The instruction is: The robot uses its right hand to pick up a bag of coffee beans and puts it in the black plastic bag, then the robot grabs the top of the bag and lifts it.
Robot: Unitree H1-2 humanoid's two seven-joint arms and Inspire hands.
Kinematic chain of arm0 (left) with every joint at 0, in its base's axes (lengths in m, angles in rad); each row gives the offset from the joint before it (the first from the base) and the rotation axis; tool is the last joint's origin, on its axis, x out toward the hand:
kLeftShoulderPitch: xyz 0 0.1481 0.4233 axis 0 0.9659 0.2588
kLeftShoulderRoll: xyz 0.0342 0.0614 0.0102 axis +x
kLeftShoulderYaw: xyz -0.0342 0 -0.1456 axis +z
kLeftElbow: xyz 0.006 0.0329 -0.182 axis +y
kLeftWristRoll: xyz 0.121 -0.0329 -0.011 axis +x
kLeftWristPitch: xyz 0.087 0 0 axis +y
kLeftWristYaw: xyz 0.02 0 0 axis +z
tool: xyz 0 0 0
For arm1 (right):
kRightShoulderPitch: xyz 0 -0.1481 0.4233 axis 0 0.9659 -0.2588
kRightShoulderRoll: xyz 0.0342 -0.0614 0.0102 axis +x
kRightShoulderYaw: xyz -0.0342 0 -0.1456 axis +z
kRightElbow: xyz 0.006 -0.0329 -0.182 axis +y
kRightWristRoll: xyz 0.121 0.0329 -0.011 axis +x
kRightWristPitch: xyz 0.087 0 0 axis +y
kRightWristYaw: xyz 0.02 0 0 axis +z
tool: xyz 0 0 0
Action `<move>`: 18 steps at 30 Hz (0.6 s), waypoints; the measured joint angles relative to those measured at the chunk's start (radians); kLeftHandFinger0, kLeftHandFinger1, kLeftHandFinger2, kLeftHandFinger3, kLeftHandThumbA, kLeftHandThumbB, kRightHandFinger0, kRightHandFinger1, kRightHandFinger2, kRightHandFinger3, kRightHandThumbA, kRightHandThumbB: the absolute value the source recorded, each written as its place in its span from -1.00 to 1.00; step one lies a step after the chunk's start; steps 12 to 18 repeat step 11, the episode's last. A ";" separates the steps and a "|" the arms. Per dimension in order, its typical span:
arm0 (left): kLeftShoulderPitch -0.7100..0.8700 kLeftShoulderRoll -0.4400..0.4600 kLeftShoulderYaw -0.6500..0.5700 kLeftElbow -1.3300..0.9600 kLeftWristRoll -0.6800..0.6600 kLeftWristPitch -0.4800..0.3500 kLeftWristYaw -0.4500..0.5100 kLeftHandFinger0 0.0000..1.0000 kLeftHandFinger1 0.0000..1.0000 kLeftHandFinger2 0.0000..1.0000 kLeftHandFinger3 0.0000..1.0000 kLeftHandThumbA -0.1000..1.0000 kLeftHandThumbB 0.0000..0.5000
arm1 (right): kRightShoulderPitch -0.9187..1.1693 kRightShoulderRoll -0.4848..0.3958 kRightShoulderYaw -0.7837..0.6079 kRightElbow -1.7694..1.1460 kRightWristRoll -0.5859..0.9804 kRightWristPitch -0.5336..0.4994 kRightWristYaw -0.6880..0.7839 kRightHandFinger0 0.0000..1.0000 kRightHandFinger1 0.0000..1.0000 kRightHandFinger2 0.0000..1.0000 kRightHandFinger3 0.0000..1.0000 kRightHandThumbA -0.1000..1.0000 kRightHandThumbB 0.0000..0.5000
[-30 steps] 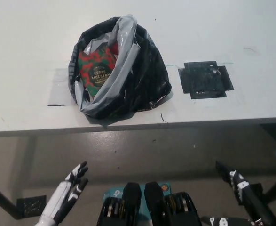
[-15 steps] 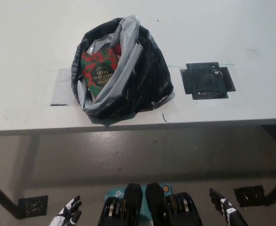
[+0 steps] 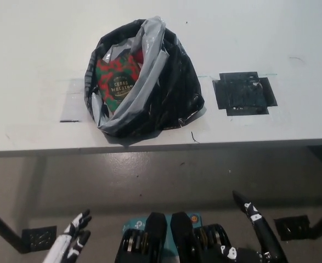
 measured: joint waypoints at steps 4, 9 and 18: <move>-0.010 0.003 0.005 -0.005 0.000 0.000 0.000 1.00 1.00 1.00 1.00 1.00 0.04 | -0.002 0.000 0.006 0.013 -0.018 -0.032 -0.016 1.00 1.00 1.00 1.00 0.88 0.19; -0.008 0.008 0.005 -0.004 0.001 -0.001 -0.001 1.00 1.00 1.00 1.00 1.00 0.06 | 0.003 0.000 0.009 0.025 -0.029 -0.054 -0.033 1.00 1.00 1.00 1.00 0.89 0.21; -0.008 0.008 0.005 -0.004 0.001 -0.001 -0.001 1.00 1.00 1.00 1.00 1.00 0.06 | 0.003 0.000 0.009 0.025 -0.029 -0.054 -0.033 1.00 1.00 1.00 1.00 0.90 0.23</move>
